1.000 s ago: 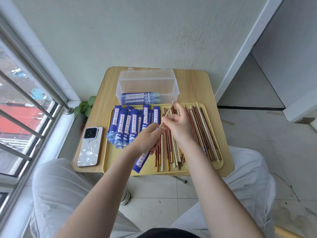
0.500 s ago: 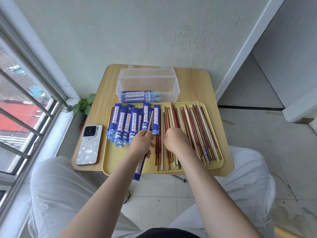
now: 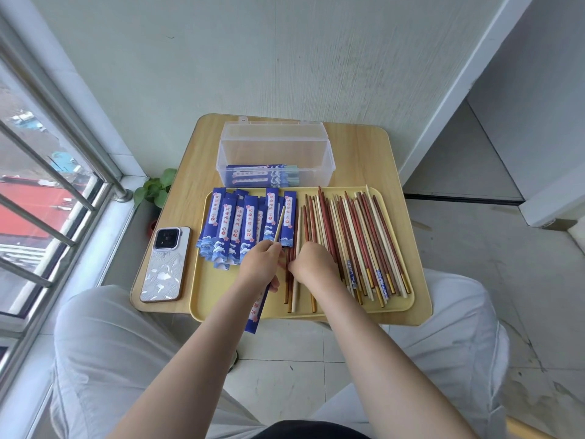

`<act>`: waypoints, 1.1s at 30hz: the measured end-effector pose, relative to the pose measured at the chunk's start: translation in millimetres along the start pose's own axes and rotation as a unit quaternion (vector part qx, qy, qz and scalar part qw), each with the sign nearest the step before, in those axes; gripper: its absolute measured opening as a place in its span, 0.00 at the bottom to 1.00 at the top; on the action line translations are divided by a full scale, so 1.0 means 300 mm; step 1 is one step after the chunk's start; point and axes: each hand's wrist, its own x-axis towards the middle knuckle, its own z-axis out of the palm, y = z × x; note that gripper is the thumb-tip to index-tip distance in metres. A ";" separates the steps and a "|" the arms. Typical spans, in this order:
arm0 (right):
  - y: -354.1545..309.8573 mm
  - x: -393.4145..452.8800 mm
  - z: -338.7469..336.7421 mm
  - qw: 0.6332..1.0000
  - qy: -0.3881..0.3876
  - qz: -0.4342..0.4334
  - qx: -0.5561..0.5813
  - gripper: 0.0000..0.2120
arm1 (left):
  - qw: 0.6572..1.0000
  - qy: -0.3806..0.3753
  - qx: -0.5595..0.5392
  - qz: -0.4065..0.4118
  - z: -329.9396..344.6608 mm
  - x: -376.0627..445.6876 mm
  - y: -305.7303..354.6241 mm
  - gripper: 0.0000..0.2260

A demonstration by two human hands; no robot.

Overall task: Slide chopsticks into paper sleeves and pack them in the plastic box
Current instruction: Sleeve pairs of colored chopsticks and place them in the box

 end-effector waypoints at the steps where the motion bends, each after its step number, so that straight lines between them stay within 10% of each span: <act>1: 0.002 0.003 0.002 1.000 -0.002 -0.001 0.012 0.18 | 1.000 -0.001 0.001 -0.001 -0.001 -0.001 0.001 0.11; 33: 0.104 0.048 -0.089 0.997 0.049 -0.012 -0.061 0.07 | 0.996 -0.058 -0.072 0.007 0.030 -0.012 0.018 0.12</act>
